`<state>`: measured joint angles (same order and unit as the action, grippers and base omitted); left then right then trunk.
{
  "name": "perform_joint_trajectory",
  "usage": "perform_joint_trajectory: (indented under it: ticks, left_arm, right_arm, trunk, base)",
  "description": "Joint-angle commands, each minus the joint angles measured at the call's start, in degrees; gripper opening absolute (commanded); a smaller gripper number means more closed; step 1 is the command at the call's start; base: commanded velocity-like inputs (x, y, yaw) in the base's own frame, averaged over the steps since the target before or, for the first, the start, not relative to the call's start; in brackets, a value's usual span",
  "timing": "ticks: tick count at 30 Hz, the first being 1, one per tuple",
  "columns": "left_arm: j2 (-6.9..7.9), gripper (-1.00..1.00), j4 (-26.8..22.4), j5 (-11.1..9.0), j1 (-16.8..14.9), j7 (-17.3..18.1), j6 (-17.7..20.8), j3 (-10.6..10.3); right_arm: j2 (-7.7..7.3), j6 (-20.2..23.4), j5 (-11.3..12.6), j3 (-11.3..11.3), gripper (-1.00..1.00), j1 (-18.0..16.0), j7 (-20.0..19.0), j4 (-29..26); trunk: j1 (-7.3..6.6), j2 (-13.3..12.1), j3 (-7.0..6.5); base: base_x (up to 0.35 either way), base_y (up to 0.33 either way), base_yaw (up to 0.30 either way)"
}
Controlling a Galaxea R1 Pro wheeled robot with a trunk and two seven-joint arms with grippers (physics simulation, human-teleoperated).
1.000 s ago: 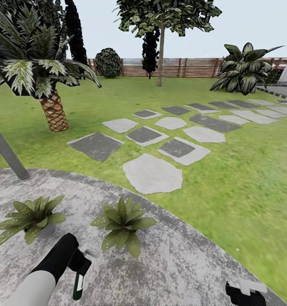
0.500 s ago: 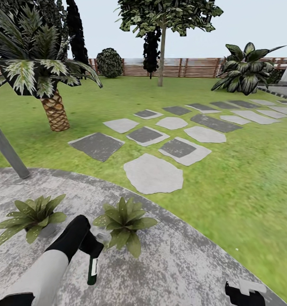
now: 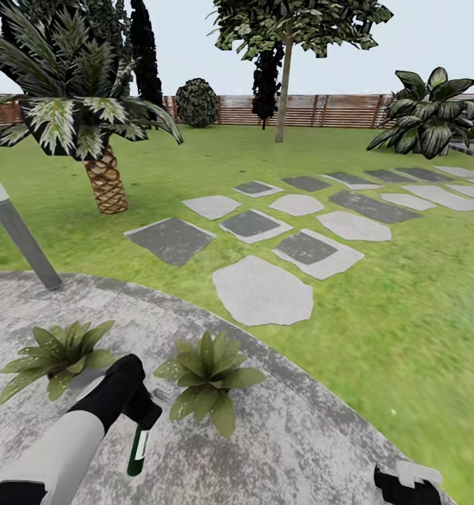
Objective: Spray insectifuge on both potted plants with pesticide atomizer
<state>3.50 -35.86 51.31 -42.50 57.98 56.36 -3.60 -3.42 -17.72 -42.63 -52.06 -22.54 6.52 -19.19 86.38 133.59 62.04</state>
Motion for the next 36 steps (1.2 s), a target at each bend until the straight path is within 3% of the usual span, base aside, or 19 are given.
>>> perform_joint_trajectory:
  ticks: [1,5,10,21,36]
  left_arm:
    - [0.22,-1.00,-0.1,0.6,-0.2,1.8,0.2,-0.5]
    - [0.58,-1.00,-0.8,0.9,-0.4,4.4,0.2,-0.6]
    - [0.89,-1.00,-0.9,1.0,-0.6,4.7,0.3,-0.6]
    - [0.74,-1.00,-1.0,2.9,-1.5,4.9,0.4,-0.5]
    - [0.79,-1.00,-1.1,3.2,-1.5,4.9,0.4,-0.5]
  right_arm:
    - [0.00,-0.3,-0.6,-0.4,1.00,-0.1,0.2,0.1]
    - [-0.01,-0.3,-0.6,-0.4,1.00,-0.1,0.2,0.1]
    - [0.07,-0.3,-0.6,-0.4,1.00,-0.1,0.2,0.1]
    - [0.16,-0.3,-0.6,-0.3,1.00,-0.1,0.3,0.1]
    - [0.29,-0.3,-0.6,-0.3,1.00,-0.1,0.2,0.2]
  trunk:
    - [0.01,0.0,0.05]
    - [0.01,0.0,0.05]
    - [0.01,0.0,0.05]
    - [0.01,0.0,0.05]
    - [0.01,0.0,0.05]
  base:
    - [0.273,-0.119,0.001]
    - [0.273,-0.025,0.000]
    - [0.050,-0.003,0.028]
    - [0.051,-0.018,0.252]
    - [-0.026,-0.255,0.047]
